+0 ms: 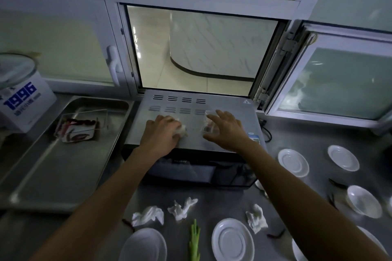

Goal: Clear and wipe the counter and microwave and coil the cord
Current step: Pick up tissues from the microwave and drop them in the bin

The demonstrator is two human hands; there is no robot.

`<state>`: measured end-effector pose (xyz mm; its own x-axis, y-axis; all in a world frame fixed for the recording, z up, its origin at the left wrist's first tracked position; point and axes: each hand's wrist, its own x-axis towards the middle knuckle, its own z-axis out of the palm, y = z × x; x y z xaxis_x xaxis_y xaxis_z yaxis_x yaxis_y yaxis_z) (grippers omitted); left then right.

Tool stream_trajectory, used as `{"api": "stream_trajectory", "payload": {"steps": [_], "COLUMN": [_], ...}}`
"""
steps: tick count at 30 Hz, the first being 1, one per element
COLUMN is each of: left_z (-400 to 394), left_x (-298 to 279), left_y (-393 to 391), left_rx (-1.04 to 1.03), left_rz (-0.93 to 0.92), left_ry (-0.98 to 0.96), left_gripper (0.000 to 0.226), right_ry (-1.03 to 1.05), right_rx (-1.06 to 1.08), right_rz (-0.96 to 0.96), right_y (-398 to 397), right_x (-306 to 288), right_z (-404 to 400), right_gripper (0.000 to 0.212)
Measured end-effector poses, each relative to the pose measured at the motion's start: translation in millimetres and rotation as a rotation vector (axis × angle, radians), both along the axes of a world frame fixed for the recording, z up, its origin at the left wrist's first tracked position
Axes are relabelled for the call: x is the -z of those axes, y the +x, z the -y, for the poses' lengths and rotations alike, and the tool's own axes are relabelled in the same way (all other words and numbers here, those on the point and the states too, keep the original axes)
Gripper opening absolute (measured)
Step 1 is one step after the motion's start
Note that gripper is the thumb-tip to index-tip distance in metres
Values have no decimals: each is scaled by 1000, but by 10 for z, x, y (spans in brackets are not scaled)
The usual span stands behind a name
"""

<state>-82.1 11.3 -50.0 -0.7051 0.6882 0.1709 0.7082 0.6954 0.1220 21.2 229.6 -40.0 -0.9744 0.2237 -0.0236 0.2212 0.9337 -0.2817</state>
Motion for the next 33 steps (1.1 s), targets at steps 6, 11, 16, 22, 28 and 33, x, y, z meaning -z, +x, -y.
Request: {"api": "stream_trajectory", "payload": {"steps": [6, 11, 16, 22, 28, 33], "left_z": [-41, -97, -138, -210, -265, -298], "left_x": [-15, -67, -112, -139, -162, -222], "left_y": [0, 0, -2, -4, 13, 9], "left_rx": [13, -15, -26, -13, -5, 11], "left_rz": [73, 117, 108, 113, 111, 105], "left_ry": [163, 264, 308, 321, 343, 363], "left_gripper": [11, 20, 24, 24, 23, 25], "right_ry": [15, 27, 20, 22, 20, 6], "right_rx": [9, -18, -18, -27, -28, -5], "right_rz": [48, 33, -1, -41, -111, -164], "right_y": [-139, -198, -230, -219, -151, -85], "right_x": [52, 106, 143, 155, 161, 150], "right_z": [-47, -124, -173, -214, -230, -233], "right_gripper": [81, 79, 78, 76, 71, 69]}}
